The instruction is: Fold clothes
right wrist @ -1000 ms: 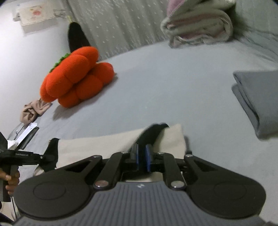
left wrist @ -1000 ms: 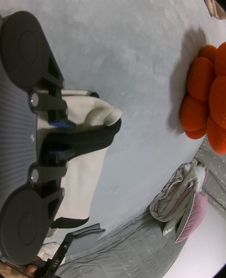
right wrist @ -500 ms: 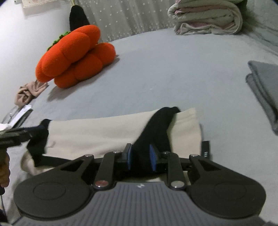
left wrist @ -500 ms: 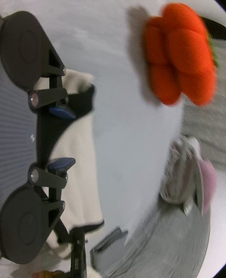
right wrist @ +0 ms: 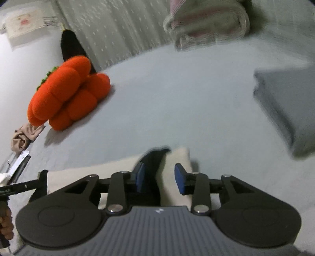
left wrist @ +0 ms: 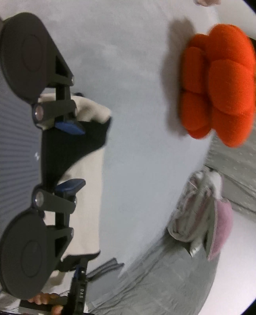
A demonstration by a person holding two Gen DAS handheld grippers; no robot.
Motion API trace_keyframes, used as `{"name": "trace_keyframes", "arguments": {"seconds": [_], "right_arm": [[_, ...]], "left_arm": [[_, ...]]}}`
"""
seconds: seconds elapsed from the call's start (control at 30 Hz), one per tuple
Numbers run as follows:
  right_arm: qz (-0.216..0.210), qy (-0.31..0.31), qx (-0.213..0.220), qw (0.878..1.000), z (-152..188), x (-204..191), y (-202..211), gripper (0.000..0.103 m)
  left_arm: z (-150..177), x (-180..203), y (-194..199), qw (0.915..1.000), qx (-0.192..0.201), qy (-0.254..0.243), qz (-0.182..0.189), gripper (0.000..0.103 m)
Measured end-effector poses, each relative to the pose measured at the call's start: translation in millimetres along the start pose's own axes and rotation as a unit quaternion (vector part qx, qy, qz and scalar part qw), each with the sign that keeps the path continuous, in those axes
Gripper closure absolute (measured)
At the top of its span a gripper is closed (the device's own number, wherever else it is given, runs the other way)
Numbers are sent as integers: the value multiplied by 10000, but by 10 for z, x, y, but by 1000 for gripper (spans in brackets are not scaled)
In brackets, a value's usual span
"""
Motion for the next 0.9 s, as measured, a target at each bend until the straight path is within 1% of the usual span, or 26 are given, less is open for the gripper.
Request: {"name": "trace_keyframes", "arguments": {"seconds": [0.03,0.07,0.1,0.17,0.27,0.3,0.37,0.4,0.43,0.47,0.5,0.53,0.57,0.63,0.7,0.73,0.8,0.83,0.87,0.9], "right_arm": [[-19,82,-14,10000,6,-60,13,68],[-37,164,-27,9999,13,-119,25,74],[-56,246,-41,9997,19,-179,38,95],[-51,524,-48,9986,24,-328,101,95],[-28,1124,15,9937,64,-584,233,95],[-40,1219,-10,9925,90,-629,243,95],[-213,1197,-133,9925,135,-627,234,95],[-272,1178,-230,9924,147,-608,227,91],[-283,1164,-309,9923,154,-576,232,86],[-280,1071,-326,9933,136,-521,240,85],[-277,927,-319,9948,102,-453,245,80],[-275,784,-312,9961,69,-385,250,67],[-309,515,-267,9978,42,-292,268,65],[-445,-225,-189,9986,5,-63,302,65],[-612,-898,-213,9938,11,109,256,65],[-679,-1106,-248,9912,27,147,215,65],[-897,-1219,-306,9880,62,85,156,65],[-904,-1174,-354,9883,84,38,129,74],[-843,-1089,-413,9896,109,-9,103,87],[-744,-984,-425,9915,122,-43,95,96]], "left_arm": [[23,-25,-32,10000,-54,33,-25,57],[23,-28,-26,9999,-61,-3,-99,62],[23,-31,-19,9998,-70,-35,-171,65],[15,-52,-9,9998,-112,24,-186,68],[12,-85,-6,9997,-153,93,-156,71],[12,-89,-7,9997,-161,92,-151,71],[12,-93,-3,9997,-175,67,-144,71],[11,-105,-1,9997,-185,87,-125,71],[9,-116,2,9997,-195,106,-107,71],[7,-128,5,9997,-206,126,-87,71],[-2,-144,14,9996,-226,137,-58,71],[-4,-154,12,9996,-242,169,-25,71],[-8,-170,15,9994,-256,224,12,72],[-5,-198,23,9990,-264,344,69,72],[-3,-212,24,9989,-267,382,94,72],[-2,-217,25,9988,-267,400,104,72],[1,-224,26,9987,-271,421,84,77],[5,-232,25,9988,-277,399,24,79],[9,-240,23,9989,-283,377,-36,87],[13,-250,22,9989,-291,360,-93,95]]}}
Point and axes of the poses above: each gripper's, at about its wrist camera, not at the fingertips, and y roughly against the way its jaws point, x to its right, z to its underside, the point moved 7 cm from there along -y, roughly the way its jaws point, and after that the axes turned 5 degrees about y, right-handed, at the moved point
